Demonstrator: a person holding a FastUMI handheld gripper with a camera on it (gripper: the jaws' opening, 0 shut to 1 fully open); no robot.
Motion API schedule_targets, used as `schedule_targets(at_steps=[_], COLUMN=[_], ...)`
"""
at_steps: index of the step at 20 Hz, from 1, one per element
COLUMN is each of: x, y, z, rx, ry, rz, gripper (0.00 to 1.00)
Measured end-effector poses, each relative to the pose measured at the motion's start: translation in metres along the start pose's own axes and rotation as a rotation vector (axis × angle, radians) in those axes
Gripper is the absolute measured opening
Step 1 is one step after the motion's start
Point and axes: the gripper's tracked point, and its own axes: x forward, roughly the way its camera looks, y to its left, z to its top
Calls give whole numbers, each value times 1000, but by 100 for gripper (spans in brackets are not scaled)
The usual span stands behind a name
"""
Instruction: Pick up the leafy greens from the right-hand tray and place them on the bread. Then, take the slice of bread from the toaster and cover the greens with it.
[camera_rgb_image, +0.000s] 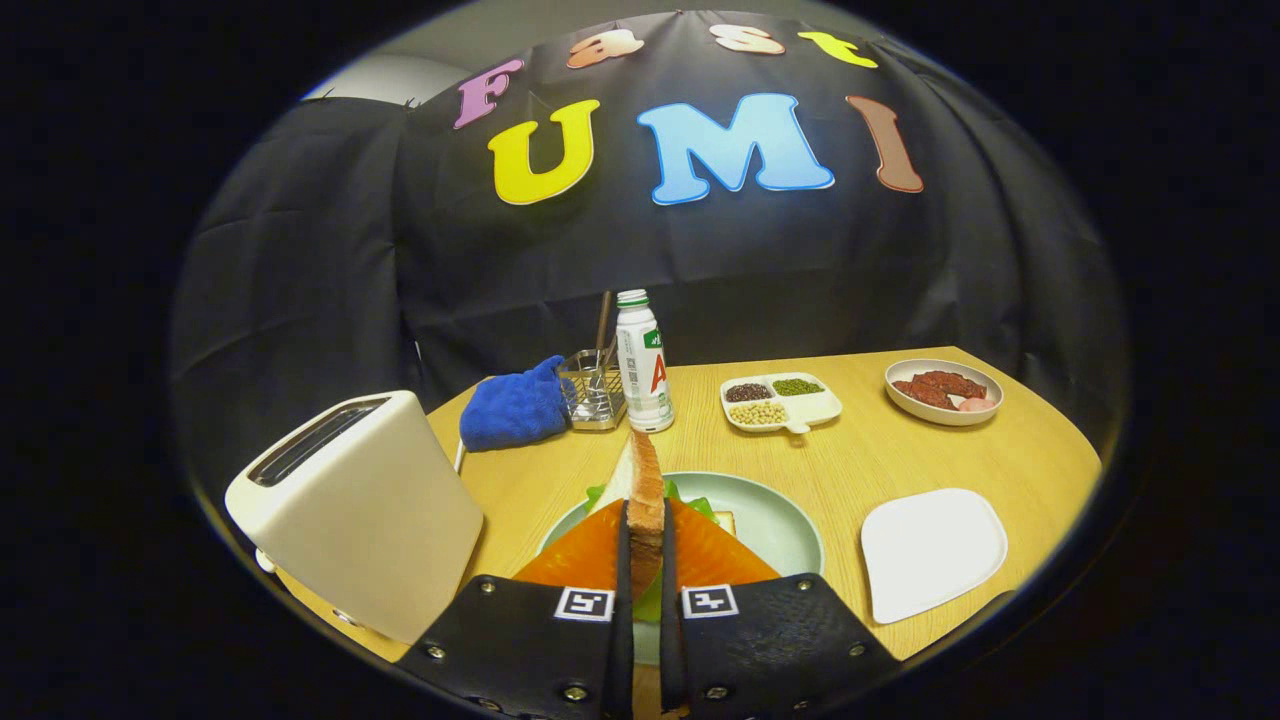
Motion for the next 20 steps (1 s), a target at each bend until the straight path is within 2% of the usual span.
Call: schedule_targets(at_steps=[1,2,5,10,20], x=[1,2,1,-3,-40], y=[0,-4,-17,-35,-68], z=[-1,-2,-3,0,29], rx=[-19,-44,-68,-44,-56], ry=[2,3,-6,-21,-127], rz=[2,-3,-28,-37,-27], gripper=[11,19,32,36,36])
